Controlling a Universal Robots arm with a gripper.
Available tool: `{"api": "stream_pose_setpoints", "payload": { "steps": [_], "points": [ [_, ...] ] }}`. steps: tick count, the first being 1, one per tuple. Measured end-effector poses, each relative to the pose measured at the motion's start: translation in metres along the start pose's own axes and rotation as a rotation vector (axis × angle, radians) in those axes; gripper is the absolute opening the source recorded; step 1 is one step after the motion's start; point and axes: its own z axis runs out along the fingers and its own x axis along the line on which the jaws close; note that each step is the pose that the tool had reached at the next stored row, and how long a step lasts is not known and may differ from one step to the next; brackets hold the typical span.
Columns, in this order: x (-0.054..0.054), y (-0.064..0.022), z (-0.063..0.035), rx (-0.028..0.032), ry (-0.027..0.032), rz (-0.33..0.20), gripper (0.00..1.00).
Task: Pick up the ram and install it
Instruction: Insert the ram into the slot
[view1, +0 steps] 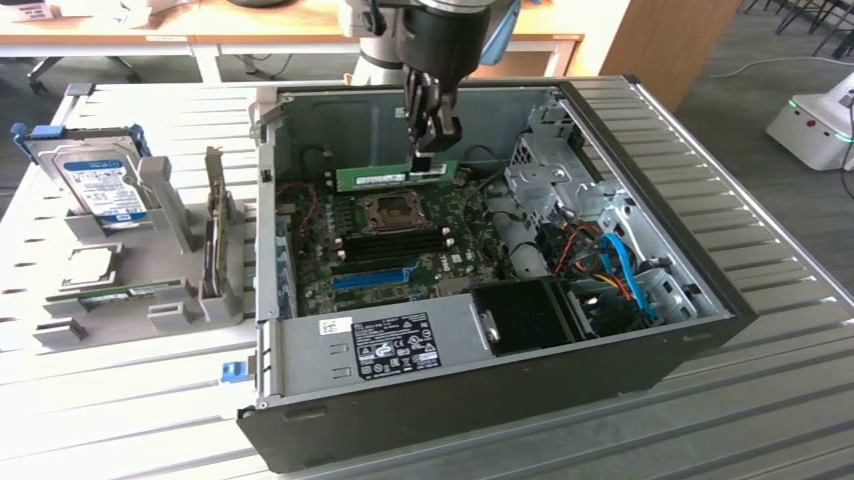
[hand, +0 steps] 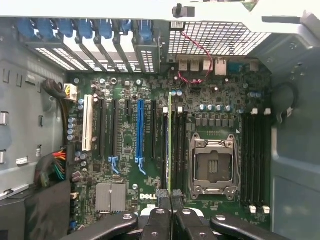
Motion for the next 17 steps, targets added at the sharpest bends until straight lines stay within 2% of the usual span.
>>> {"api": "stream_pose_setpoints", "payload": {
  "steps": [17],
  "points": [
    [0.0, -0.0014, 0.0308, 0.0, 0.0001, 0.0, 0.12]
  ]
}}
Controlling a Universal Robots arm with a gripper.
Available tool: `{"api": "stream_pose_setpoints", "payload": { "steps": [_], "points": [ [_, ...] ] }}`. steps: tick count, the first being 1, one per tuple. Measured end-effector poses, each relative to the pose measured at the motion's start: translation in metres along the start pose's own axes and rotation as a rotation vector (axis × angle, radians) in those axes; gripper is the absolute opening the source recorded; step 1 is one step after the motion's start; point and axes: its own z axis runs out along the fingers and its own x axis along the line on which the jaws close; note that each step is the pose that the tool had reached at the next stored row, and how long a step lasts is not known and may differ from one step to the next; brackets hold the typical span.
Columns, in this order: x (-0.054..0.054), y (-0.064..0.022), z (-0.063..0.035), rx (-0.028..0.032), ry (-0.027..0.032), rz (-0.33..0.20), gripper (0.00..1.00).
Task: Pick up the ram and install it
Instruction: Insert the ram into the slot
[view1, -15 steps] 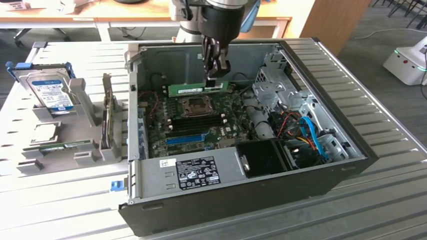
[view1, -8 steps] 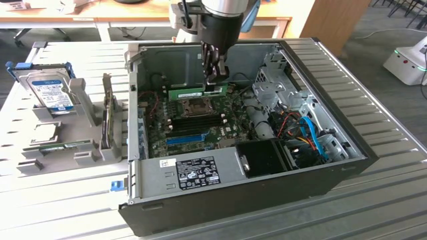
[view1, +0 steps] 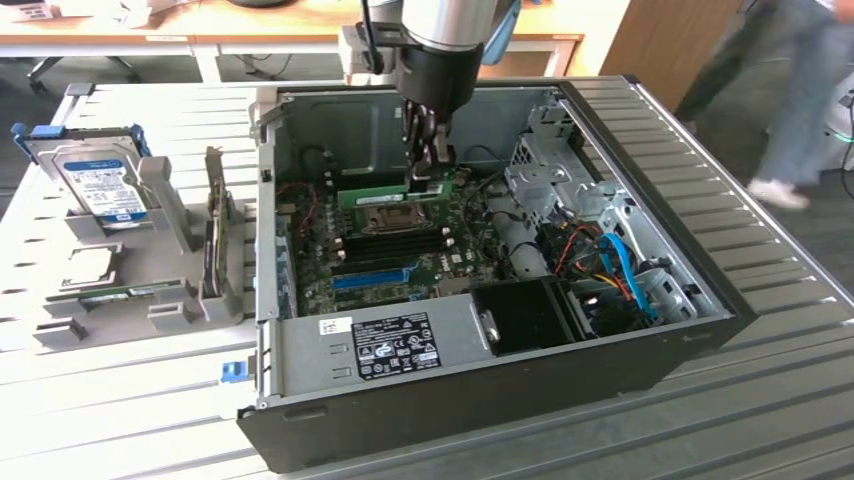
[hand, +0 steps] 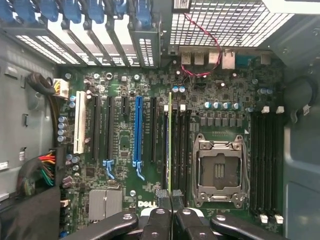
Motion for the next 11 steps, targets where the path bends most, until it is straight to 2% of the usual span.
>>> {"api": "stream_pose_setpoints", "payload": {
  "steps": [11],
  "points": [
    [0.0, -0.0008, 0.02, -0.0001, 0.0, 0.0, 0.12]
  ]
}}
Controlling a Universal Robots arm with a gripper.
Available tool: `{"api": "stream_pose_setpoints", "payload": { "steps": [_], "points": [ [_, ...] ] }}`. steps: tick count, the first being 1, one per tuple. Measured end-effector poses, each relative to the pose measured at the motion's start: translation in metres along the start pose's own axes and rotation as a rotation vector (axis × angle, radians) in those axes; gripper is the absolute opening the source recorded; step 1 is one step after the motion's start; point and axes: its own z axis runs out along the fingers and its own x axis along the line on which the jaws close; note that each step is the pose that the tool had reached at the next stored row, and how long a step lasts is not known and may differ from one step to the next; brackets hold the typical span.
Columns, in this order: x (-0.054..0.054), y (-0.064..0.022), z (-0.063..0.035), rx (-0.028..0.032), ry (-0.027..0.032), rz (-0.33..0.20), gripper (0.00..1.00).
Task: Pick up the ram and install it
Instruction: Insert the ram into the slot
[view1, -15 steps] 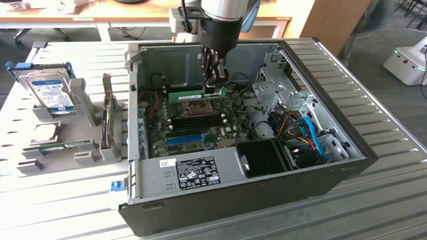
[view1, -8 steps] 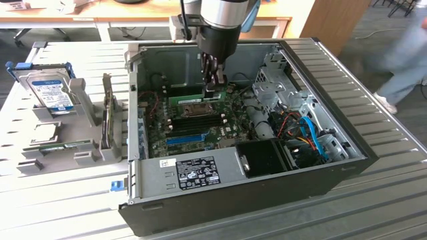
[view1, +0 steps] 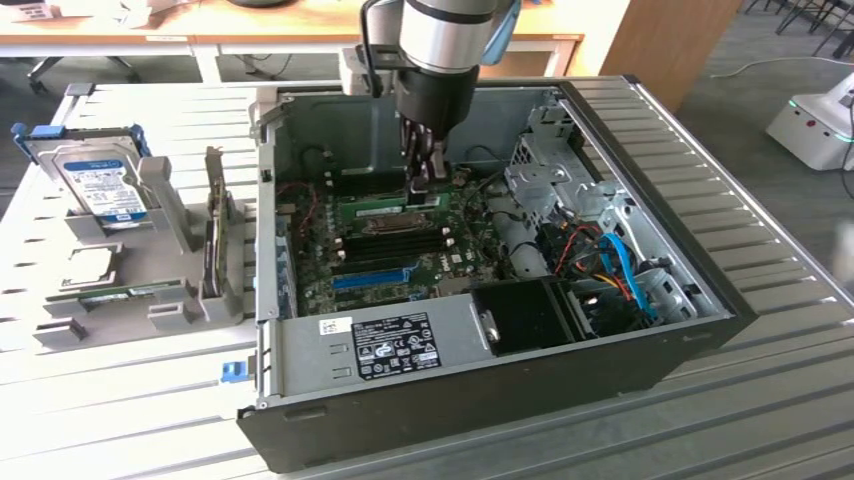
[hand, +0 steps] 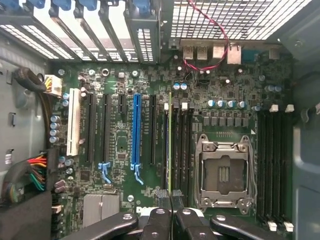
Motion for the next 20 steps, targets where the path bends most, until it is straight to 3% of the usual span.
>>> {"api": "stream_pose_setpoints", "payload": {
  "steps": [9, 20],
  "points": [
    [0.0, -0.0005, 0.0162, 0.0, 0.0, 0.0, 0.12],
    [0.0, -0.0006, 0.0172, 0.0, 0.0, 0.0, 0.12]
  ]
}}
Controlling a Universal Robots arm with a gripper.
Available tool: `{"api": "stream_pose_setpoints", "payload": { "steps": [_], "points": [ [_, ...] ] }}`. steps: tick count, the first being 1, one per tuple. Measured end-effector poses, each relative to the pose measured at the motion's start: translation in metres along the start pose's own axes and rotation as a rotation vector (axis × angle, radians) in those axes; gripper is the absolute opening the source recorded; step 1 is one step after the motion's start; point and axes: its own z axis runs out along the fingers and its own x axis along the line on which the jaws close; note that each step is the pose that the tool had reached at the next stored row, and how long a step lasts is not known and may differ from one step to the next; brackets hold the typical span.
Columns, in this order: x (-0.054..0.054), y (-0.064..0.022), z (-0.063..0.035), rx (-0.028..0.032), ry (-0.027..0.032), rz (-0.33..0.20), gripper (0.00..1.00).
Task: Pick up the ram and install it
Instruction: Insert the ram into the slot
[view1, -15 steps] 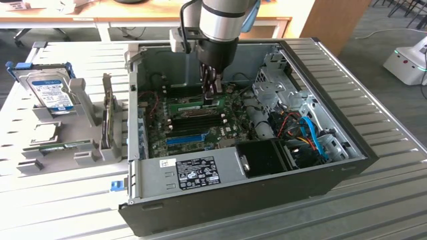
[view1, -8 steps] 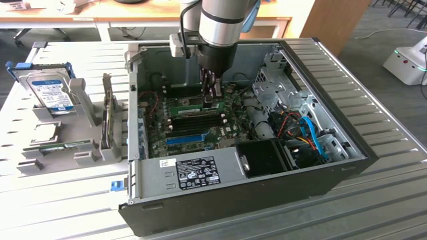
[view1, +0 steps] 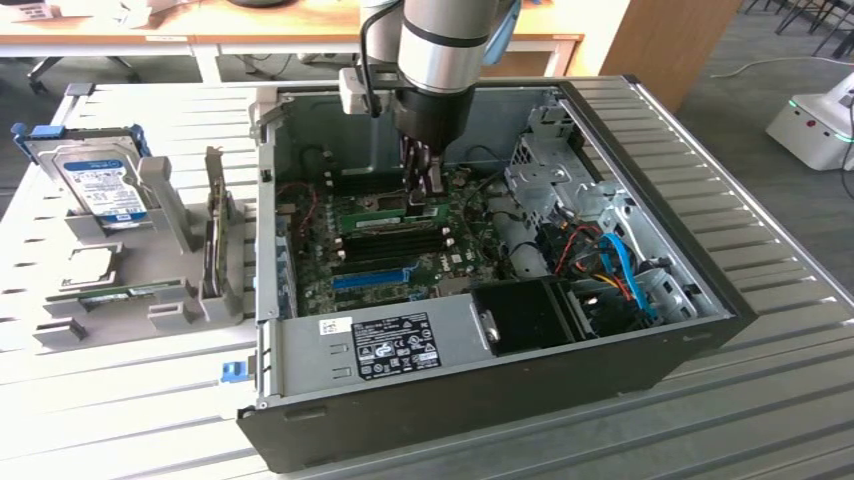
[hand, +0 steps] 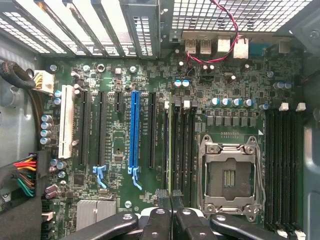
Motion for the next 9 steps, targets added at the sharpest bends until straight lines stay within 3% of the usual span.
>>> {"api": "stream_pose_setpoints", "payload": {
  "steps": [9],
  "points": [
    [-0.0001, -0.0003, 0.0054, 0.0001, -0.0001, 0.0, 0.12]
  ]
}}
